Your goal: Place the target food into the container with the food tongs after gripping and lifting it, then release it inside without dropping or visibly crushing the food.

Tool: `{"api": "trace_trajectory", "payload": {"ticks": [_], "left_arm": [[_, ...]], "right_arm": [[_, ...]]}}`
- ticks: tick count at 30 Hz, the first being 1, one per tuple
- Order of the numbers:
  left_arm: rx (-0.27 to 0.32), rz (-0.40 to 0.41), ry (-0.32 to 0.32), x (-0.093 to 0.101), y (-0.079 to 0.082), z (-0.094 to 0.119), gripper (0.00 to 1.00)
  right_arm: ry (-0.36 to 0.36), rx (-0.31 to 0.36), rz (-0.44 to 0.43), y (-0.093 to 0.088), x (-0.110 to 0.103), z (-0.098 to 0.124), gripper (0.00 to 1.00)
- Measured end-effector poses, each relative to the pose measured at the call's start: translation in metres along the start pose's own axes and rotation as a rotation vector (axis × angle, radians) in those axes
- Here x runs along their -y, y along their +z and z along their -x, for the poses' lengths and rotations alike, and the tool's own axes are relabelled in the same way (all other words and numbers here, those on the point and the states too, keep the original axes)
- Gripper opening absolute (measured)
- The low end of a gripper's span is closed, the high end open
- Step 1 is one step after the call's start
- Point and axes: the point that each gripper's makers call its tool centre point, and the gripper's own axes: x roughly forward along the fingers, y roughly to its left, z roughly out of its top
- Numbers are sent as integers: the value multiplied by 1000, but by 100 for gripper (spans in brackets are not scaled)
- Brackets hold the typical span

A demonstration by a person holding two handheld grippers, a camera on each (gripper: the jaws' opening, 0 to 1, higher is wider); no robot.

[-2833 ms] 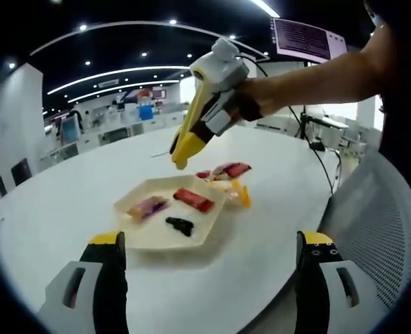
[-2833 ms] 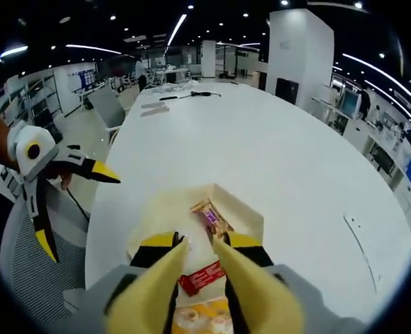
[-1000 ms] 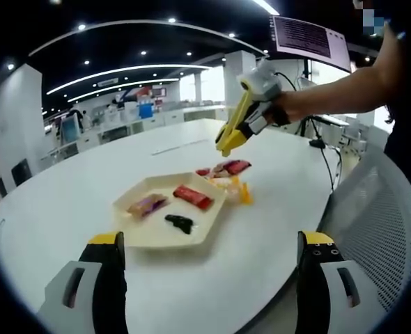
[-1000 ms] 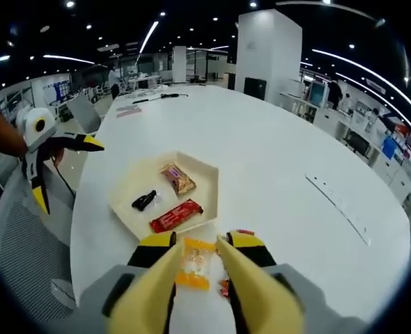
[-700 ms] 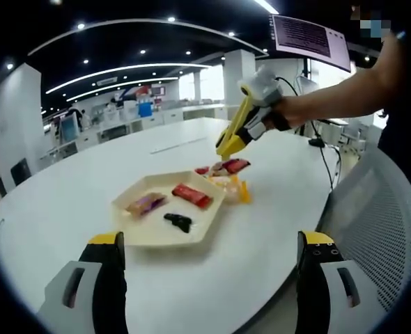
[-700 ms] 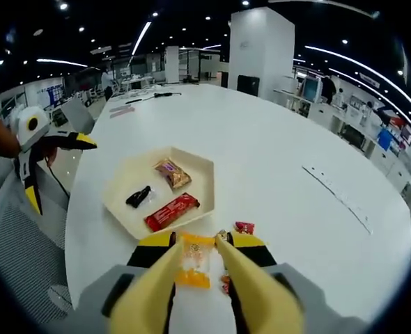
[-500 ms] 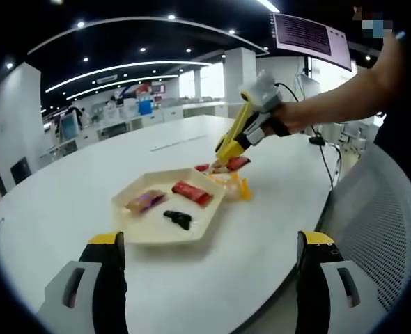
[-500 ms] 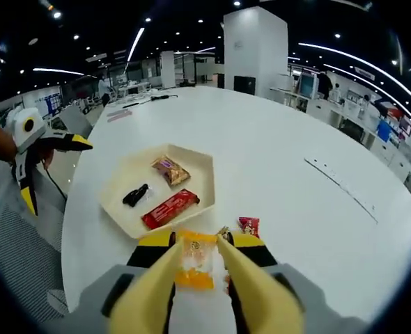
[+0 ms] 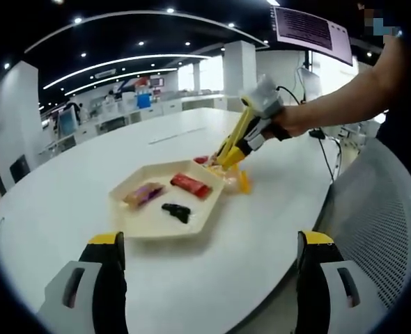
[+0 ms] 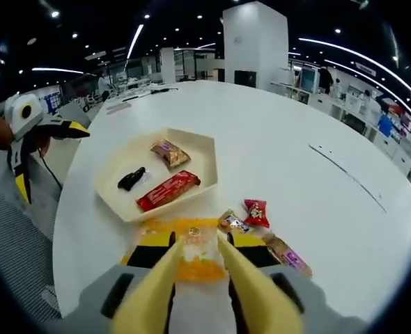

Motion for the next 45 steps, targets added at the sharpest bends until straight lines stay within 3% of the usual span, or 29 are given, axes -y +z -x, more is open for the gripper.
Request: {"api": "trace_trajectory", "payload": {"ticks": [8, 12, 19, 29, 33, 35, 37, 39, 45], "left_arm": [[-14, -5, -18, 3, -3, -1, 100], [-26, -8, -26, 5, -5, -2, 100], [-45, -7, -28, 5, -9, -3, 100], [-60, -4, -22, 4, -12, -3, 100], [-66, -6, -24, 5, -13, -3, 100], [-66, -6, -24, 5, -13, -3, 100], [-66, -5, -24, 5, -13, -3, 100], [-69, -9, -27, 6, -13, -3, 100], [-70, -11, -28, 6, -13, -4, 100]], "right_arm": [[0, -8, 2, -7, 5, 16, 28], [61, -52, 100, -15, -2, 14, 28], [143, -39, 114, -5, -13, 10, 29], [139, -116, 183, -11, -16, 9, 29], [138, -86, 147, -4, -14, 17, 29], [138, -97, 175, -8, -16, 19, 29], [130, -151, 229, -20, -15, 18, 30], [132, -131, 194, -21, -17, 16, 29], [103, -141, 197, -23, -14, 15, 28]]}}
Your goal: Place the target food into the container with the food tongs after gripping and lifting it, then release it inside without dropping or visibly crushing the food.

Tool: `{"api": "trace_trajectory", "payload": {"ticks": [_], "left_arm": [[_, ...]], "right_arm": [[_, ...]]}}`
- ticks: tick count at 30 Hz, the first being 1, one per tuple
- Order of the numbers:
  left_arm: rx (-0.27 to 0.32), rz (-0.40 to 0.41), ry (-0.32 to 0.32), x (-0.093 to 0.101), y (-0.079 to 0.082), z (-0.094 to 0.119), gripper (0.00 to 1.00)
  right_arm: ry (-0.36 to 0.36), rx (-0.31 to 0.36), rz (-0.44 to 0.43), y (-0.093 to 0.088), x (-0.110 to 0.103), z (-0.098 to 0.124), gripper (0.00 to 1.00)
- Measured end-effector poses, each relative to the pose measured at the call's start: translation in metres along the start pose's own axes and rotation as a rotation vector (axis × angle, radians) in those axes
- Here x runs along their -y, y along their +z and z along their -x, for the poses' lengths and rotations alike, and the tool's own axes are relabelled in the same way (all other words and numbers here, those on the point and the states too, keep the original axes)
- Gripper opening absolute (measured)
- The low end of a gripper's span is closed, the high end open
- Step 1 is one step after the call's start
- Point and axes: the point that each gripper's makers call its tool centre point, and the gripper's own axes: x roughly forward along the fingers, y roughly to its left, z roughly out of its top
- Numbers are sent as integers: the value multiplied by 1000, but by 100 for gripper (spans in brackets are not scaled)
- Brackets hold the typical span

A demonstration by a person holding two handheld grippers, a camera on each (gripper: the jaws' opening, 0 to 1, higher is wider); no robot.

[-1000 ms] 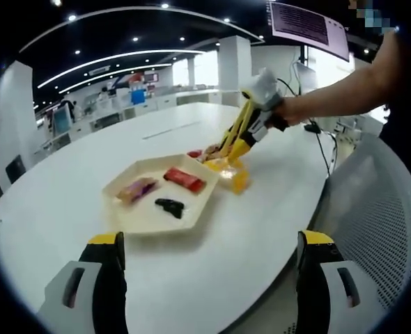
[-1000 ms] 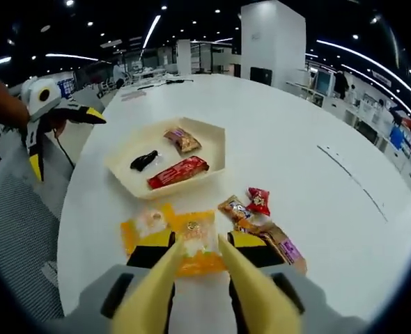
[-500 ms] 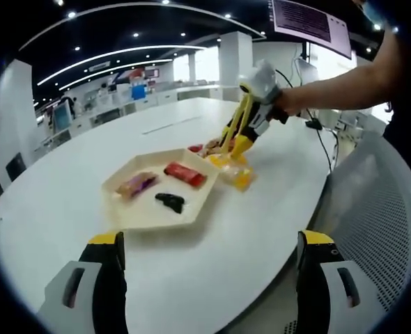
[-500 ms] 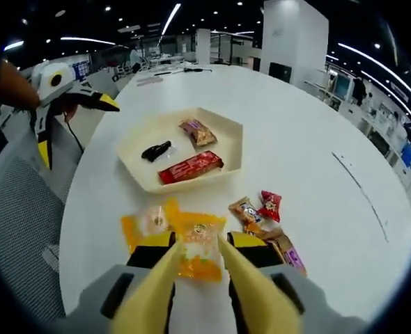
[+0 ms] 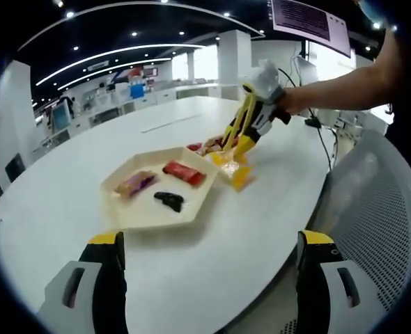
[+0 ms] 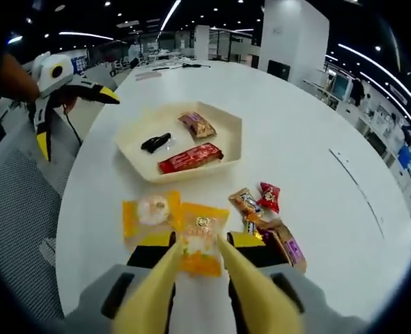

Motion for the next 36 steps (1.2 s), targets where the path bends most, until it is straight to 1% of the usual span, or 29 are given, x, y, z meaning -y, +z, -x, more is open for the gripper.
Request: {"api": "trace_trajectory", "payload": {"ticks": [3, 7, 9, 14, 19, 23, 27, 29, 30, 31, 32, 33, 34, 36], "left_arm": [[-2, -4, -1, 1, 0, 0, 100], [-1, -4, 2, 0, 0, 0, 100], [5, -3, 4, 0, 1, 0, 100], [5, -3, 6, -1, 1, 1, 100], [5, -9, 3, 0, 1, 0, 100], [3, -9, 3, 0, 1, 0, 100], [4, -10, 3, 0, 2, 0, 100], [3, -9, 4, 0, 1, 0, 100], [3, -10, 4, 0, 1, 0, 100], [3, -10, 3, 0, 1, 0, 100], [2, -10, 2, 1, 1, 0, 100], [2, -11, 2, 1, 1, 0, 100], [2, -12, 1, 1, 1, 0, 100], [1, -11, 2, 1, 1, 0, 100]], "right_arm": [[-5, -12, -43, -2, 1, -1, 27], [-19, -9, -61, -2, 2, 0, 23], [-18, -1, -105, -2, 2, 2, 22], [-25, -4, -127, -6, 6, 8, 21], [-34, -3, -120, -7, 6, 12, 20], [-28, -7, -120, -13, 3, 14, 22], [-49, 13, -143, -10, 6, 18, 26], [-45, 23, -165, -9, 7, 21, 28], [-44, 16, -171, -11, 7, 21, 29], [-93, -28, -150, -22, 13, 20, 29], [-81, -23, -138, -25, 11, 18, 30], [-53, 9, -203, -21, 6, 17, 29], [-56, 3, -234, -23, 7, 18, 30], [-58, 8, -228, -24, 11, 18, 30]]}}
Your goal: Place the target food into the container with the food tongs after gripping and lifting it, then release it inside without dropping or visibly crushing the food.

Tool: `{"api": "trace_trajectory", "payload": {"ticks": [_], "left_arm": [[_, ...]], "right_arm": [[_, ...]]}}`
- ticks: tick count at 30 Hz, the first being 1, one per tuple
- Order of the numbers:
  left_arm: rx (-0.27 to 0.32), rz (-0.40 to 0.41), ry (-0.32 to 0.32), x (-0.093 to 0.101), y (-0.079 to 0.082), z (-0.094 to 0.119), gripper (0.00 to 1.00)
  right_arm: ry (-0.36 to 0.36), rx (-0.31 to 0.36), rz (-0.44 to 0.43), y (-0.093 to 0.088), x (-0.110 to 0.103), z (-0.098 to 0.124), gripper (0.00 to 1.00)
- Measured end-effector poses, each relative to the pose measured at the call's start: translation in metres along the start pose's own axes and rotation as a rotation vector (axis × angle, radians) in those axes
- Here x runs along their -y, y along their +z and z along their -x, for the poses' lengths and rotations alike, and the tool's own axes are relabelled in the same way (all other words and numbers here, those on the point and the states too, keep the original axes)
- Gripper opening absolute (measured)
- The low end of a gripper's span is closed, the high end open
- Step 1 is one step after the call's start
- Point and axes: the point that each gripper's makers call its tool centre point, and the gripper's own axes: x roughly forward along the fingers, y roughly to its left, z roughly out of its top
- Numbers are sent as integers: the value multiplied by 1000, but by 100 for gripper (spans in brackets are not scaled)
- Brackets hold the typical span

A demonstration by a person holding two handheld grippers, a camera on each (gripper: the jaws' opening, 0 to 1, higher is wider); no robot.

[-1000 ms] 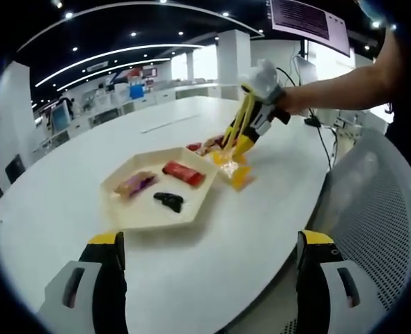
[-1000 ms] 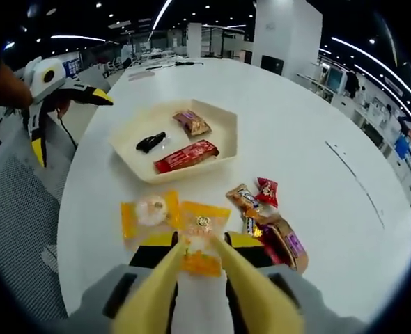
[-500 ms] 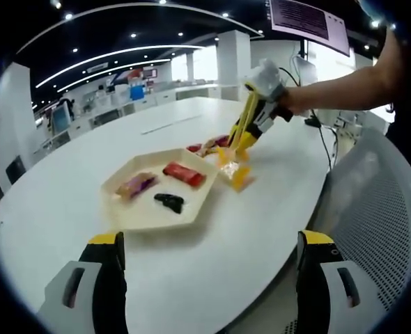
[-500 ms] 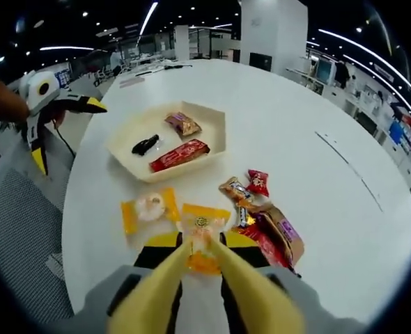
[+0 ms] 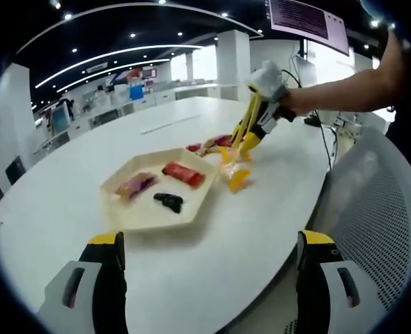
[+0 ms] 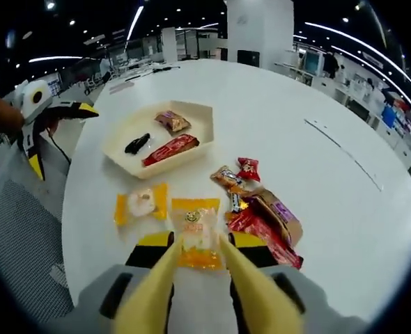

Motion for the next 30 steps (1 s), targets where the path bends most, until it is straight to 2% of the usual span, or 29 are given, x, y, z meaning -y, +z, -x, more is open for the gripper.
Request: {"api": "trace_trajectory", "payload": {"ticks": [6, 8, 12, 15, 17, 22, 30], "left_arm": [[-2, -2, -2, 1, 0, 0, 100], [-3, -3, -2, 1, 0, 0, 100], [-4, -8, -3, 1, 0, -1, 100], [-1, -4, 1, 0, 0, 0, 100], [-1, -5, 2, 0, 0, 0, 99], [2, -6, 3, 0, 1, 0, 99], [14, -6, 6, -1, 3, 1, 99]], "right_arm": [[16, 10, -27, 3, -3, -2, 31], [19, -21, -12, -1, -4, -6, 30], [26, -52, -54, -1, -3, -7, 29], [14, -67, -30, -1, -5, -8, 27], [26, -58, -5, 0, -9, -8, 23], [29, -41, -48, 1, -8, -6, 18], [7, -33, -48, 1, -4, 1, 19]]}}
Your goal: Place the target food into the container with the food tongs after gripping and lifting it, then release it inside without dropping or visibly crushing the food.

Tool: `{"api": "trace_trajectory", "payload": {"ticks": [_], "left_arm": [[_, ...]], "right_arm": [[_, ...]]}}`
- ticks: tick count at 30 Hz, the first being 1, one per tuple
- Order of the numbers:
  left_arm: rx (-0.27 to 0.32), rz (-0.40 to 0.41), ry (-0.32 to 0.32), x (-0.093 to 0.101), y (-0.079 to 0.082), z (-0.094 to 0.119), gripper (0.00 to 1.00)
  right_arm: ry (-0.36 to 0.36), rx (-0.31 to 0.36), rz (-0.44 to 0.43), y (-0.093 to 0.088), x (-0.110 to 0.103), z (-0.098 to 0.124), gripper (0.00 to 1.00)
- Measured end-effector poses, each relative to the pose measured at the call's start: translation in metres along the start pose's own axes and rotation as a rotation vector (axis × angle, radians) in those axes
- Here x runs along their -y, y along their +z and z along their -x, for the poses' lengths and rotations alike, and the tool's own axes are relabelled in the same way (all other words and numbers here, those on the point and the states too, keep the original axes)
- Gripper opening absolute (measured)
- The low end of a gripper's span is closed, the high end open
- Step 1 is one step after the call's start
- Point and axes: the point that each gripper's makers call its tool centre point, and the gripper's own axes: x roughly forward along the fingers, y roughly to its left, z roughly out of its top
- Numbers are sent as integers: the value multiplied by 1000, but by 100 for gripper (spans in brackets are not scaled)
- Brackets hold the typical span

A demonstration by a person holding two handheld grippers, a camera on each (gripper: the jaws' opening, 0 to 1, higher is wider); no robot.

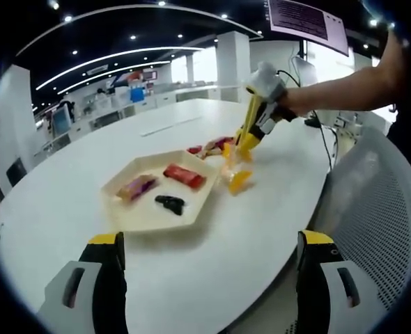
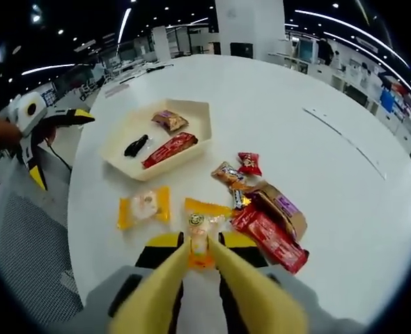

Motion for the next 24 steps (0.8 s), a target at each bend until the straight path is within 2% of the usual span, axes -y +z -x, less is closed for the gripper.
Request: {"api": "trace_trajectory", "payload": {"ticks": [13, 17, 24], "left_arm": [[19, 13, -3, 0, 3, 1, 100], [38, 35, -28, 3, 6, 1, 100], [45, 39, -16, 1, 7, 1, 100]], "right_arm": [[-20, 20, 5, 18, 8, 15, 19], [-28, 22, 13, 24, 13, 18, 19], [-39, 18, 35, 30, 17, 24, 19]]}}
